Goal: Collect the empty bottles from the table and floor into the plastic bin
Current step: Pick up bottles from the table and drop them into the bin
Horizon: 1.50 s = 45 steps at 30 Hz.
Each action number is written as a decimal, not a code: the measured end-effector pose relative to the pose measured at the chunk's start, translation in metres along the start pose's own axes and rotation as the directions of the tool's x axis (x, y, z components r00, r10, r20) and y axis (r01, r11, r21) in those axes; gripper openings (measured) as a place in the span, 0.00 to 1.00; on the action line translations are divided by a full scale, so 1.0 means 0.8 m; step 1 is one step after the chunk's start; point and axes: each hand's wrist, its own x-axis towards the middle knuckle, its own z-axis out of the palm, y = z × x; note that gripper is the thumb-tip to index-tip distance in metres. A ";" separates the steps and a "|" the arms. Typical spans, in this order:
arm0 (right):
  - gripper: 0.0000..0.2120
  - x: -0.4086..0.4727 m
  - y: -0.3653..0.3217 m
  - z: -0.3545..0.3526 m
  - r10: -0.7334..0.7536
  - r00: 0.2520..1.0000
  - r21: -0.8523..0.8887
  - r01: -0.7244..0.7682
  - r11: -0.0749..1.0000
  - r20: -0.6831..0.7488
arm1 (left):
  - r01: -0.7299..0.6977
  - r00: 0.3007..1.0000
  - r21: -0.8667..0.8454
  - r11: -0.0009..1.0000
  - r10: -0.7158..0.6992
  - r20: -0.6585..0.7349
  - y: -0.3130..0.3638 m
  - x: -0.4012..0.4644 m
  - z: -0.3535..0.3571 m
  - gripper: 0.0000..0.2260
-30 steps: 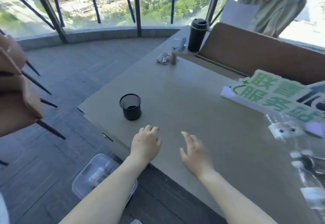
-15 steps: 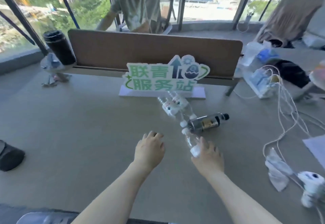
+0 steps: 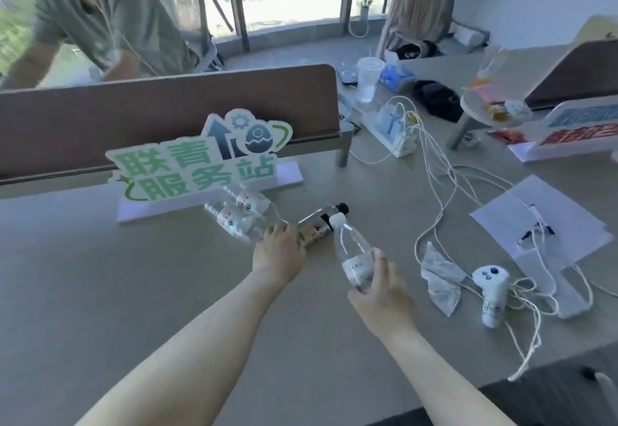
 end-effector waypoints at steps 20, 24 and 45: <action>0.38 0.020 -0.013 0.010 -0.140 0.986 0.140 0.152 0.978 -0.089 | 0.228 0.969 -0.177 0.957 -0.240 -0.050 -0.011 -0.049 0.061 0.35; 0.38 0.007 -0.097 0.044 -0.353 0.933 0.190 0.359 0.914 -0.067 | 0.362 0.877 -0.364 0.858 -0.446 -0.179 -0.087 -0.108 0.011 0.37; 0.37 -0.507 -0.354 0.389 -0.796 0.095 0.369 0.849 0.378 0.598 | 0.633 -0.121 -0.754 -0.178 -0.984 0.130 -0.495 -0.714 0.038 0.35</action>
